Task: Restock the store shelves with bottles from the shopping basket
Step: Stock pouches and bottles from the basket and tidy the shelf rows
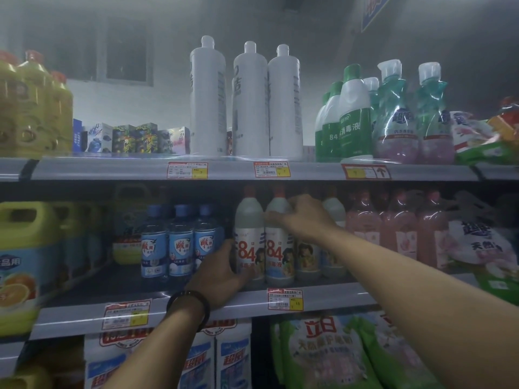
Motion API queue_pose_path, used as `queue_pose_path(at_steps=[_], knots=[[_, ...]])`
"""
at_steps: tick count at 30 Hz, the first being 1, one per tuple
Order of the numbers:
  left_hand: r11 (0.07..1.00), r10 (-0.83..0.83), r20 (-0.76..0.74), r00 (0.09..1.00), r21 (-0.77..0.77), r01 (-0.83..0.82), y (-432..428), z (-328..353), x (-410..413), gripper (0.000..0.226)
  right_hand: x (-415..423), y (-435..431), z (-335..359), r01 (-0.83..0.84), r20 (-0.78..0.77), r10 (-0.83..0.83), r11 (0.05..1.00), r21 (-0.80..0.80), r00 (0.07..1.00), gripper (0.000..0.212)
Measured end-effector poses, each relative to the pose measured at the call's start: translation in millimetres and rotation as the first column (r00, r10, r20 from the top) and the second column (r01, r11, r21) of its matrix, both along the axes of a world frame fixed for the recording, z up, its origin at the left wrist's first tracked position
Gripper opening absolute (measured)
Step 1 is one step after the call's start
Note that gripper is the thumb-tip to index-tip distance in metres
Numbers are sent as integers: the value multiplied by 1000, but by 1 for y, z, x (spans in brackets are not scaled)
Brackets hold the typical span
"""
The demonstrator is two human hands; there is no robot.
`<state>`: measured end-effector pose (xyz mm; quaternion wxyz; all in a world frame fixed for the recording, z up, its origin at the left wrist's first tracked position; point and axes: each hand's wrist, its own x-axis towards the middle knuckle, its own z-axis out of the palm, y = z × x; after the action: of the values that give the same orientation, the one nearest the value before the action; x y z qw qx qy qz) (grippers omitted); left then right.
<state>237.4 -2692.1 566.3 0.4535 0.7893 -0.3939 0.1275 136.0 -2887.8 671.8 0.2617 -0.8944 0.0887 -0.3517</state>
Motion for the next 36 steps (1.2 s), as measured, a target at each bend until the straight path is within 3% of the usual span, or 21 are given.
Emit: queue_pose_path(at_steps=[11,18,21,24,26,34,36], knots=[[1000,-10,15,1000,0,10,2,-2,3,54,-6,-3,16,-102,-71,104,994,36,992,43],[1000,-1,14,1000,-2,1,0,-2,2,54,-7,-9,16,-130,-121,130,991,5,984,62],[1000,-3,12,1000,4,3,-1,0,-2,55,-17,-14,8,-118,17,119,991,-56,993,67],[1000,-3,13,1000,9,3,-3,0,-9,57,-26,-30,-6,-13,271,34,997,-80,962,39],[1000,18,47,999,21,-19,-4,0,-11,59,-29,-43,-14,71,357,-60,997,-17,932,32],[999,49,76,996,-6,-49,-4,-1,-15,61,-14,-52,-9,180,180,-179,984,13,967,71],[998,59,81,995,0,-59,-4,-2,-13,60,-10,-54,-10,183,171,-183,983,15,968,73]])
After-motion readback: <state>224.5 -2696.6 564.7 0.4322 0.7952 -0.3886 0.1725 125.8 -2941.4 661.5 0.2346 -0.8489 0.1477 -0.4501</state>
